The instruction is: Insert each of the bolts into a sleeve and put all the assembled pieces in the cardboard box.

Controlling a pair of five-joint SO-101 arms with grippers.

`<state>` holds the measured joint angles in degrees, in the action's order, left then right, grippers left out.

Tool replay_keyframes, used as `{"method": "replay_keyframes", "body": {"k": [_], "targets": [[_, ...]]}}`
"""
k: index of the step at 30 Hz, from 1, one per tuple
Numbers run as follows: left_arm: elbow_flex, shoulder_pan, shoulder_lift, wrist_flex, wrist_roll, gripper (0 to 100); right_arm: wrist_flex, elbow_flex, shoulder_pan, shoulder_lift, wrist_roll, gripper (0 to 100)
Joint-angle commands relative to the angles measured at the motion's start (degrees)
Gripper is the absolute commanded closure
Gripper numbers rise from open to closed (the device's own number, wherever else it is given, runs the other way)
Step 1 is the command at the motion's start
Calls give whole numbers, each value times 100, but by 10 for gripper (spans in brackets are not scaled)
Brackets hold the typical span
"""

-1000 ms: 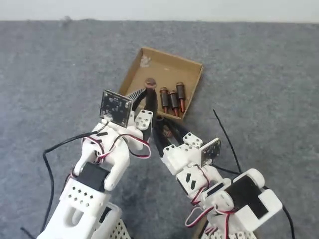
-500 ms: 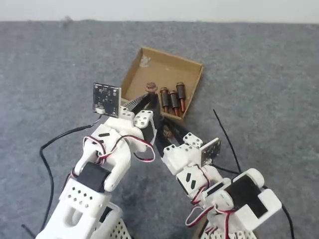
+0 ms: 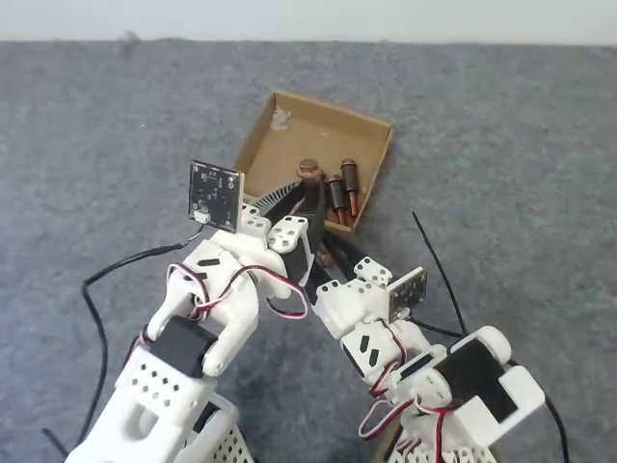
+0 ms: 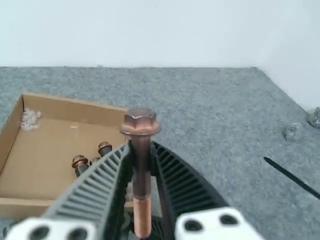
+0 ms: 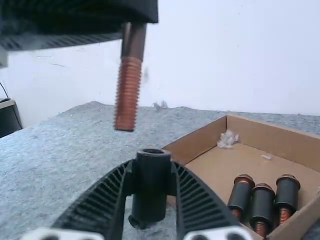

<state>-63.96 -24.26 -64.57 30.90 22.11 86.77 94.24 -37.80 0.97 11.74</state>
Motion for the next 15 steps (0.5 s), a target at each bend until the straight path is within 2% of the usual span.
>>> {"method": "replay_keyframes", "body": {"k": [1,5,9,15], "targets": [[-92,-18,-132,-431,-220,987,22,79,-22,31,62,992],[-312,-18,-132,-703,-325,987,22,97,-4,40,62,992],[-532,-26,-132,-730,-774,988,22,105,4,40,62,992],[-681,-35,-132,-756,-791,988,22,105,4,40,62,992]]}}
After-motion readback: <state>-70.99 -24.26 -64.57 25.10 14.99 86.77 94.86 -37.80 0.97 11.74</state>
